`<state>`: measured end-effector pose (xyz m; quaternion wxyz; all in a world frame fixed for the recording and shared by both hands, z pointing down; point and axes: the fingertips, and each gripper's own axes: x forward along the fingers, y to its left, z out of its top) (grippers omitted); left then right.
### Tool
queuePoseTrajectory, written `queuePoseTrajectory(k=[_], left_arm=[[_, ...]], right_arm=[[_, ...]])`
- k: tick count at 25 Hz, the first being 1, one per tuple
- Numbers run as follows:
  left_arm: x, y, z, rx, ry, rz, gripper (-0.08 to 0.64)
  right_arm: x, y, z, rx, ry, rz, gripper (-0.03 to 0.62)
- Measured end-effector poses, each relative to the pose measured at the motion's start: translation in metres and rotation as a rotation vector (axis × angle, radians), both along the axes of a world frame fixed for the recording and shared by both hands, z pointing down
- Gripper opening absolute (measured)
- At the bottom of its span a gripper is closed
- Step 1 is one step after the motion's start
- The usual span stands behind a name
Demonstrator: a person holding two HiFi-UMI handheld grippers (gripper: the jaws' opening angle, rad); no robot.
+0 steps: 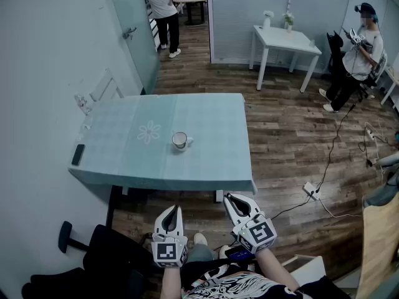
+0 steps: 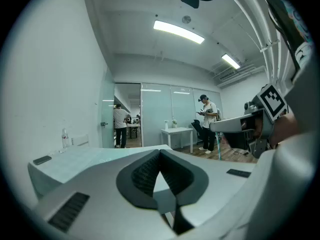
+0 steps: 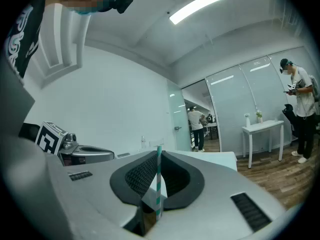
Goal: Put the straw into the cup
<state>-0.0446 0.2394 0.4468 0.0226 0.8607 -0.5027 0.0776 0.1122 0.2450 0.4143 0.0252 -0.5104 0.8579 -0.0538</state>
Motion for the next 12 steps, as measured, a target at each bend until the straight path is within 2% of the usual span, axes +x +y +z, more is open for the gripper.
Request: queuePoseTrajectory(k=[6,12], left_arm=[[0.013,0.023,-0.02,0.023,0.007,0.009,0.011],[0.016,0.038,-0.017,0.026,-0.003,0.009,0.011]], right_arm=[[0.005,0.02,-0.005,-0.011,-0.022,-0.008,0.041],[-0.002,0.03,-0.009,0.019,-0.037,-0.019,0.041]])
